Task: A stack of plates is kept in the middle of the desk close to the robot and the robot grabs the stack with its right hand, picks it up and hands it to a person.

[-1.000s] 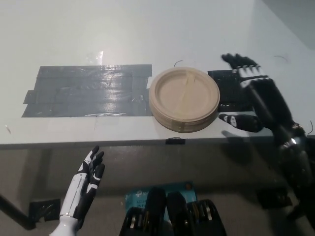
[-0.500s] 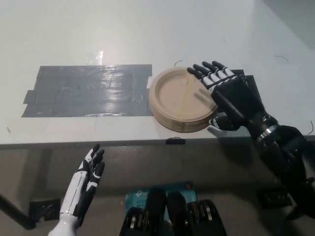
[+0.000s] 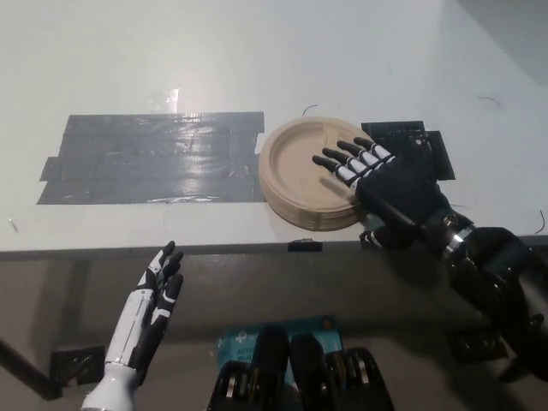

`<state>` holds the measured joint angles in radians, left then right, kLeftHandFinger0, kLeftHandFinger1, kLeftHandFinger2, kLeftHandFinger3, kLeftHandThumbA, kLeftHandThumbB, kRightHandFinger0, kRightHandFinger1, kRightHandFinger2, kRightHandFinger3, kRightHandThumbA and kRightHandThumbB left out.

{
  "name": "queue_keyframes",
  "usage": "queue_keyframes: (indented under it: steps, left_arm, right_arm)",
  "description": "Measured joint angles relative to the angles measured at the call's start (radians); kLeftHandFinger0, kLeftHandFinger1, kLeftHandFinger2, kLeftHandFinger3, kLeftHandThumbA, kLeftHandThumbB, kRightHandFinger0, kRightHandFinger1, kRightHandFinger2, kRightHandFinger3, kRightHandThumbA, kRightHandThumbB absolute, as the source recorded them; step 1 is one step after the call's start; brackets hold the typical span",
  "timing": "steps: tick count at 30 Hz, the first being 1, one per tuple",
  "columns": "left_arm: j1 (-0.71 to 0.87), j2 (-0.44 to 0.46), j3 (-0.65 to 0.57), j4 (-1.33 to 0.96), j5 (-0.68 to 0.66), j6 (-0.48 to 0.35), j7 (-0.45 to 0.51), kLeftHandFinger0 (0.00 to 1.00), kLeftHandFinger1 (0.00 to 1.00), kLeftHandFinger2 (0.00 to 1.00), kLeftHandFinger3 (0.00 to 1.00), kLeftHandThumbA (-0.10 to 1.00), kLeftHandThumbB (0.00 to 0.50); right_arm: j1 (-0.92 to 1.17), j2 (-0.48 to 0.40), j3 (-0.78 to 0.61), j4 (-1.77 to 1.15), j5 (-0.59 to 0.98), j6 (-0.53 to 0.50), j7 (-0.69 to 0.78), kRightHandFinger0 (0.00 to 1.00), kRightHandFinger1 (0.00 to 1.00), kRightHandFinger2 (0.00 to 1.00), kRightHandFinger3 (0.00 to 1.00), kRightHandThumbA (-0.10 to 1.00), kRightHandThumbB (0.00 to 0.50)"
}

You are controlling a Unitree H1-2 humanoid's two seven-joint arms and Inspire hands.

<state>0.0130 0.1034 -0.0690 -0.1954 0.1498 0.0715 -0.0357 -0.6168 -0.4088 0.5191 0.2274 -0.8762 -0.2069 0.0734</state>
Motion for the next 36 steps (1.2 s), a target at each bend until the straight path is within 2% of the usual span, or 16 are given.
queue_keyframes:
  steps: [26,36]
  left_arm:
    - [-0.016,0.002,-0.006,0.000,0.000,0.012,0.000,1.00,1.00,1.00,1.00,0.95,0.000]
    - [-0.016,0.002,-0.008,0.000,0.000,0.015,0.000,1.00,1.00,1.00,1.00,0.91,0.000]
  right_arm:
    - [-0.041,0.012,-0.006,0.048,-0.060,-0.015,0.006,1.00,1.00,1.00,1.00,1.00,0.500]
    - [-0.055,0.013,-0.014,0.057,-0.060,-0.018,0.005,1.00,1.00,1.00,1.00,1.00,0.500]
